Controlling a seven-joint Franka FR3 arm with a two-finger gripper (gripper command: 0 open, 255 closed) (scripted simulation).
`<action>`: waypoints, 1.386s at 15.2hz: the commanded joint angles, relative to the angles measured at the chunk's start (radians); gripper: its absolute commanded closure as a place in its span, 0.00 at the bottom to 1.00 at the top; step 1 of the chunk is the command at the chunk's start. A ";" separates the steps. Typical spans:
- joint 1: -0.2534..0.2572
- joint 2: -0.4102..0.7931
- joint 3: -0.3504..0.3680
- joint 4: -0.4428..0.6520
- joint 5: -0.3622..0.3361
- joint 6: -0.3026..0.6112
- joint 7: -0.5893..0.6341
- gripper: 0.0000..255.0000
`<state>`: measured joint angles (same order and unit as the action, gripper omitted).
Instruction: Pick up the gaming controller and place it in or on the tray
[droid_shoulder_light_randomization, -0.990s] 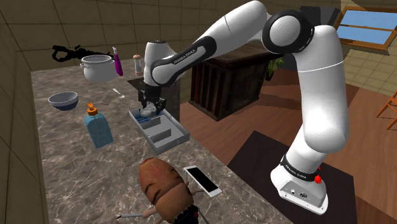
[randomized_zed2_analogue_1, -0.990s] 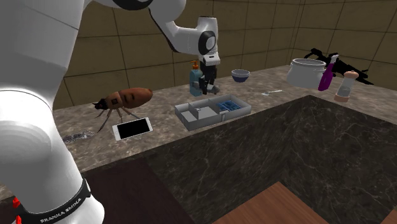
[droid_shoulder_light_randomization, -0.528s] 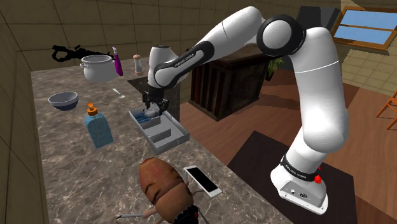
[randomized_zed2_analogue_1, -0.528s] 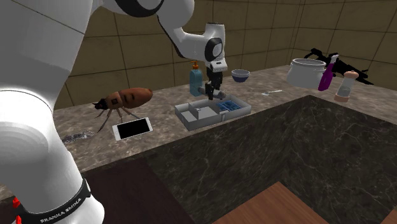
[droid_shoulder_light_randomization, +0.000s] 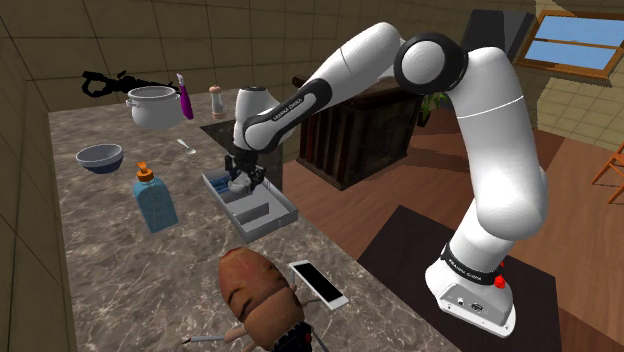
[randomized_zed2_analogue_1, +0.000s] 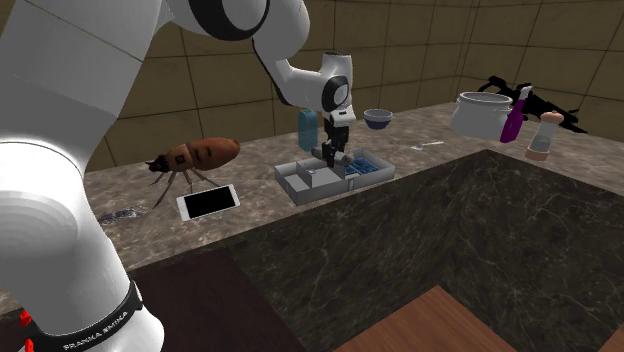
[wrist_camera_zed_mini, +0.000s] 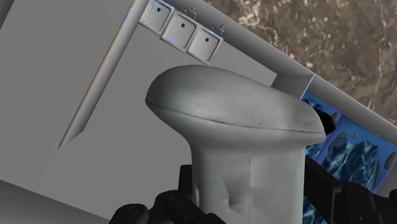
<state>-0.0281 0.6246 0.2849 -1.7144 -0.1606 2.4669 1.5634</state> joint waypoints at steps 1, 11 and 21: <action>-0.001 0.001 -0.001 -0.003 -0.001 0.005 0.000 1.00; 0.000 0.001 -0.001 -0.003 -0.001 0.005 0.000 0.00; -0.025 -0.097 0.022 -0.026 0.029 -0.069 -0.018 0.00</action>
<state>-0.0534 0.5282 0.3069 -1.7402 -0.1324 2.3988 1.5457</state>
